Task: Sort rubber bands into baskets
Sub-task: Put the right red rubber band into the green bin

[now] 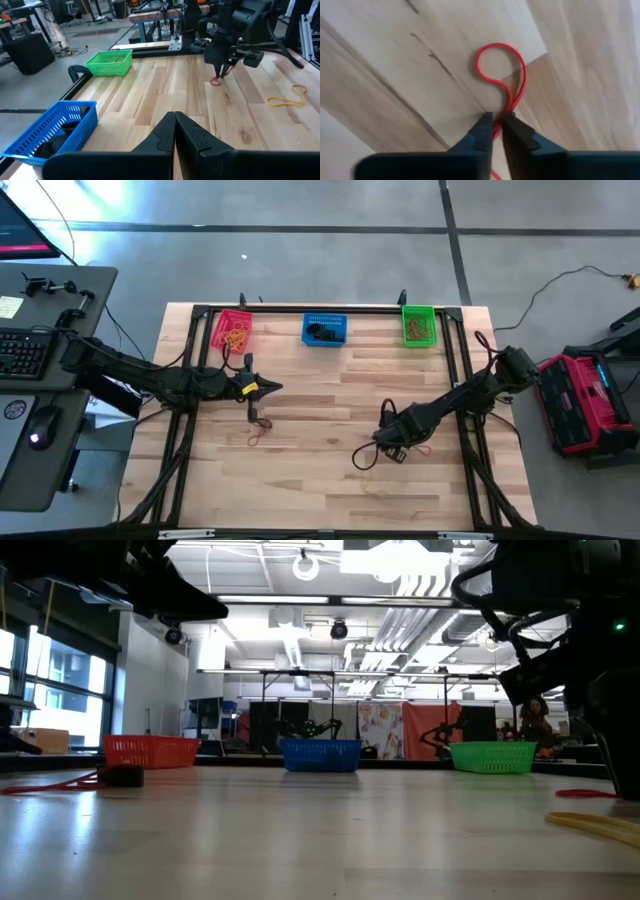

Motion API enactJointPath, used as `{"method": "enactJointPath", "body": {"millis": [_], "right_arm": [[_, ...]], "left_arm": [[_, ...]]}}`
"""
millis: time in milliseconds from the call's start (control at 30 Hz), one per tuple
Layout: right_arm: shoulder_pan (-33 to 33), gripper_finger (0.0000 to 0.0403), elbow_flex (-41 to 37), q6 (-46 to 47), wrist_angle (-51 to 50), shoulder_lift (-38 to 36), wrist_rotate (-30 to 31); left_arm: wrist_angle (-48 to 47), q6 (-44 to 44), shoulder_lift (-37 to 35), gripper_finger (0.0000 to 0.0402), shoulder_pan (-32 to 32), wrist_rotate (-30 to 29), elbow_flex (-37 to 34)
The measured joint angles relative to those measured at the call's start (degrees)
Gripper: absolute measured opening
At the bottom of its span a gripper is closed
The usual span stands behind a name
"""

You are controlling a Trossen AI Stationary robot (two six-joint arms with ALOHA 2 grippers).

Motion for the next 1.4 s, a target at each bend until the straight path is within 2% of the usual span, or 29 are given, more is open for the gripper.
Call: {"method": "enactJointPath", "body": {"millis": [100,200,533,767,867,1000,1100,1400], "right_arm": [[0.0,0.0007,0.3,-1.3,0.5,0.1,0.1],[0.2,0.0011,1.4,-1.6,-0.4,0.3,1.3],[1.1,0.0,10.3,-8.6,-2.1,0.2,12.0],[-1.9,0.0,14.0,-15.7,-2.3,-1.3,20.0],[-4.0,0.0,13.2,-17.0,-2.4,-3.7,18.5],[-5.5,0.0,10.0,-13.9,-1.9,-5.5,8.6],[-5.1,0.0006,8.0,-9.5,-0.9,-5.2,4.6],[-1.7,0.0082,3.8,0.2,0.4,-4.7,4.4]], "left_arm": [[0.0,-0.3,0.0,0.0,0.0,0.0,0.0],[-0.1,-0.3,0.0,0.0,0.0,0.0,0.0],[-0.1,-0.3,0.0,0.0,0.0,0.0,0.0],[-0.1,-0.3,0.0,0.0,0.0,0.0,0.0],[-0.4,-0.3,0.0,0.0,0.0,0.0,0.0],[-0.5,-0.3,0.0,0.0,0.0,0.4,0.0],[-0.5,-0.3,0.0,0.0,0.0,0.4,0.0],[-0.7,-1.3,0.0,0.0,0.0,0.4,0.0]]}}
